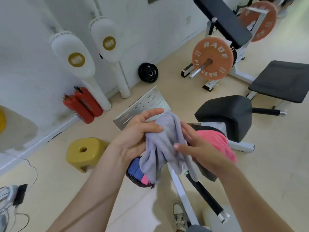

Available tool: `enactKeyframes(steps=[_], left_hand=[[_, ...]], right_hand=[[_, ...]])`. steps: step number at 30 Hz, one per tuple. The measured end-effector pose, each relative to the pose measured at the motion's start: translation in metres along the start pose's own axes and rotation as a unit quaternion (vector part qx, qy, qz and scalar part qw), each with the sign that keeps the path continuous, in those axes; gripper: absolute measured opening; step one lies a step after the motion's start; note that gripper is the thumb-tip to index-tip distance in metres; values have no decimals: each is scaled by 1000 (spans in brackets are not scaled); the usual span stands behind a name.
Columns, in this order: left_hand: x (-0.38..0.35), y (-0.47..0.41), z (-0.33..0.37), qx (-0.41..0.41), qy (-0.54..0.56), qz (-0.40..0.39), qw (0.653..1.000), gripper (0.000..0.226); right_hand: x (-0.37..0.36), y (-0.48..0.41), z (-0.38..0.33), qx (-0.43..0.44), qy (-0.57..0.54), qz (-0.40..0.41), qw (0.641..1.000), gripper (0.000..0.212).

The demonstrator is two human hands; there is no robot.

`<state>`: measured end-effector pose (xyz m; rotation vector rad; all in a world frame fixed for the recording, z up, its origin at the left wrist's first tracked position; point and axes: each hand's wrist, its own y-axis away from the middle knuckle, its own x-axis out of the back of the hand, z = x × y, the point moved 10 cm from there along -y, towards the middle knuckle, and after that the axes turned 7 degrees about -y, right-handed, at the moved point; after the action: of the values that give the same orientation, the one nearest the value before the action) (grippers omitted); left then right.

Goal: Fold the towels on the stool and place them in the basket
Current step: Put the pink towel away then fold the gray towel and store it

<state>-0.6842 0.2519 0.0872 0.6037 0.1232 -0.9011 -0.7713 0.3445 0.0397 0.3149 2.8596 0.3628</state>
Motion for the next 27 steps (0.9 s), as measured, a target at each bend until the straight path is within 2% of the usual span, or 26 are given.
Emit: enactKeyframes(steps=[1, 5, 7, 10, 12, 15, 17, 20, 21, 25, 27], left_hand=[[4, 11, 2, -5, 13, 0, 1000, 56], [35, 62, 24, -82, 65, -1, 995, 30], [57, 94, 37, -131, -6, -2, 991, 30], [81, 145, 48, -167, -213, -11, 963, 46], [109, 177, 57, -189, -319, 60, 927, 40], [158, 222, 66, -190, -327, 178, 908, 9], [186, 246, 71, -205, -350, 229, 885, 18], [214, 282, 89, -251, -425, 299, 817, 24], [220, 291, 93, -256, -430, 297, 813, 24], [242, 314, 97, -250, -342, 194, 885, 11], [266, 325, 99, -237, -277, 171, 915, 4]], right_hand=[[-27, -1, -12, 22, 8, -31, 999, 65], [-88, -8, -35, 72, 25, 38, 996, 43], [-117, -10, -36, 54, 4, 36, 998, 35], [-157, -13, -27, 6, -75, 21, 997, 21], [-187, -14, -25, -12, -123, 12, 992, 23], [-232, -13, -30, -7, -87, 19, 996, 16], [-269, -10, -39, 15, -30, 1, 999, 26], [-337, -3, -61, 116, 57, -76, 989, 23], [-359, -2, -64, 128, 59, -98, 985, 24], [-419, -18, -57, 70, -51, -183, 979, 34], [-437, -31, -56, 34, -84, -206, 974, 18]])
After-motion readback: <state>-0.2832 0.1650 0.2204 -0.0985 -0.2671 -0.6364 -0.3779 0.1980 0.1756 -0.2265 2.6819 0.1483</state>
